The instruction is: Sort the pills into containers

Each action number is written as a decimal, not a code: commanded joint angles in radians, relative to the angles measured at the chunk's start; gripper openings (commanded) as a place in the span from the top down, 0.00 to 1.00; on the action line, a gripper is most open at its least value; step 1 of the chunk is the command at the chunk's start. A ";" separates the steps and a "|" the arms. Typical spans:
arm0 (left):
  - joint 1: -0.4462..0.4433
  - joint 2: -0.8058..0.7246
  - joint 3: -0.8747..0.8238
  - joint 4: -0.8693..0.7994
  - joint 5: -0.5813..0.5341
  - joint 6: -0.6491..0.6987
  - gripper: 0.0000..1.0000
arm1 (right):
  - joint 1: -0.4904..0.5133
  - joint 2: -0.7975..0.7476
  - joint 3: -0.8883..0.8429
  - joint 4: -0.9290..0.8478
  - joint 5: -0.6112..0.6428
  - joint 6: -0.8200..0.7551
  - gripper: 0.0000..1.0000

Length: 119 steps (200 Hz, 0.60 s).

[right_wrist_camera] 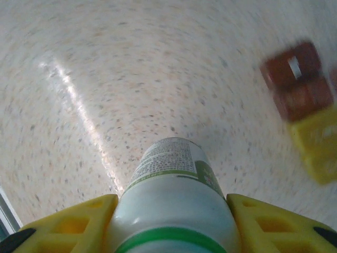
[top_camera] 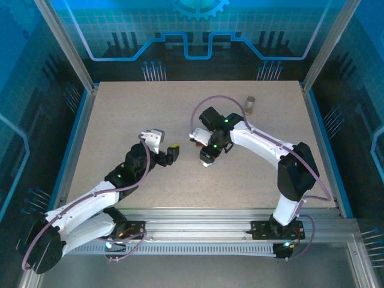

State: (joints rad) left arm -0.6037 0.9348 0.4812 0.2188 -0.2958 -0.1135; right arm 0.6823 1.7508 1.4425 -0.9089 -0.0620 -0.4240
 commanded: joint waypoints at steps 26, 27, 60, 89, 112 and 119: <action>0.010 -0.054 -0.050 0.056 -0.086 -0.041 0.13 | -0.015 0.017 0.049 -0.120 -0.171 -0.757 0.59; 0.010 -0.056 -0.051 0.056 -0.088 -0.041 0.13 | -0.015 0.020 0.052 -0.120 -0.168 -0.760 0.60; 0.012 -0.135 -0.078 0.052 -0.169 -0.025 0.12 | -0.038 0.071 0.035 -0.042 -0.151 -0.876 0.59; 0.015 -0.185 -0.126 0.103 -0.210 -0.030 0.11 | -0.036 0.118 0.054 -0.057 -0.133 -0.921 0.58; 0.017 -0.181 -0.131 0.114 -0.216 -0.032 0.11 | -0.036 0.133 0.067 -0.086 -0.157 -0.936 0.48; 0.019 -0.178 -0.132 0.115 -0.216 -0.033 0.11 | -0.039 0.137 0.066 -0.089 -0.160 -0.938 0.44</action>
State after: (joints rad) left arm -0.5968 0.7582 0.3649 0.2874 -0.4706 -0.1318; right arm 0.6487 1.8748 1.4746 -0.9565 -0.1753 -1.2892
